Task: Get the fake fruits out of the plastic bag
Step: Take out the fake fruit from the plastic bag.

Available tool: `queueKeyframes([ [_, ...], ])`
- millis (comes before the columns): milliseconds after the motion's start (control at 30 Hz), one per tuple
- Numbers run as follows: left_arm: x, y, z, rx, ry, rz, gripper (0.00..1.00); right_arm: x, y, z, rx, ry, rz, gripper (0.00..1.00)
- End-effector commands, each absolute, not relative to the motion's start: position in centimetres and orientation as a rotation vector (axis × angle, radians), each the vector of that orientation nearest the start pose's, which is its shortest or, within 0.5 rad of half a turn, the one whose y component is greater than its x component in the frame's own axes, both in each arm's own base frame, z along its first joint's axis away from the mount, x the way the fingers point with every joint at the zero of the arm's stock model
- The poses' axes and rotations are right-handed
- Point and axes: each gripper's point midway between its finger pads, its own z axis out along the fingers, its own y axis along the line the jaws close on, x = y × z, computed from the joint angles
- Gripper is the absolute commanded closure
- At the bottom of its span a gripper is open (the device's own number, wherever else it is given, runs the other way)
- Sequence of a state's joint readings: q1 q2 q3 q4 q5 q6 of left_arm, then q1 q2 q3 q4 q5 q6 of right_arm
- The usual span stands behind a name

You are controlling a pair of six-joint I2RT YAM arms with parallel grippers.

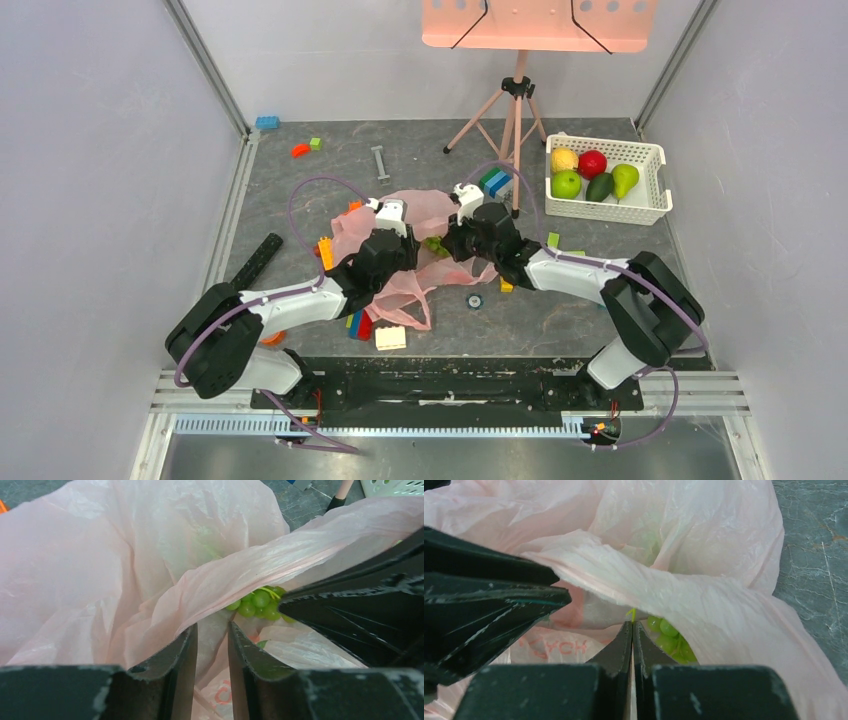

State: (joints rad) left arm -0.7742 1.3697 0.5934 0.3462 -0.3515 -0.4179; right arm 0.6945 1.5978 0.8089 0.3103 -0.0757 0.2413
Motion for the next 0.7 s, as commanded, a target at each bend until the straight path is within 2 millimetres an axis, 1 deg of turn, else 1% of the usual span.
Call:
queueKeyframes([
  [0,31.9,-23.3,11.9,0.114,1.941,-0.372,0.55,31.5,29.8,11.3,-0.558,2.013,0.677,1.0],
  [33,31.9,-23.1,12.0,0.108,1.937,-0.37,0.48,31.3,29.8,11.4,-0.568,2.016,0.684,1.0],
  [133,31.9,-22.7,12.3,0.088,1.922,-0.361,0.37,30.4,30.0,11.8,-0.605,2.018,0.718,1.0],
  [167,31.9,-22.5,12.5,0.08,1.914,-0.358,0.35,30.1,30.0,11.9,-0.61,2.017,0.725,1.0],
  [267,31.9,-22.1,12.7,0.068,1.902,-0.347,0.33,29.3,29.9,12.5,-0.63,2.01,0.75,1.0],
  [667,32.1,-21.5,12.7,0.04,1.898,-0.321,0.26,26.0,29.0,15.1,-0.698,1.966,0.826,1.0],
])
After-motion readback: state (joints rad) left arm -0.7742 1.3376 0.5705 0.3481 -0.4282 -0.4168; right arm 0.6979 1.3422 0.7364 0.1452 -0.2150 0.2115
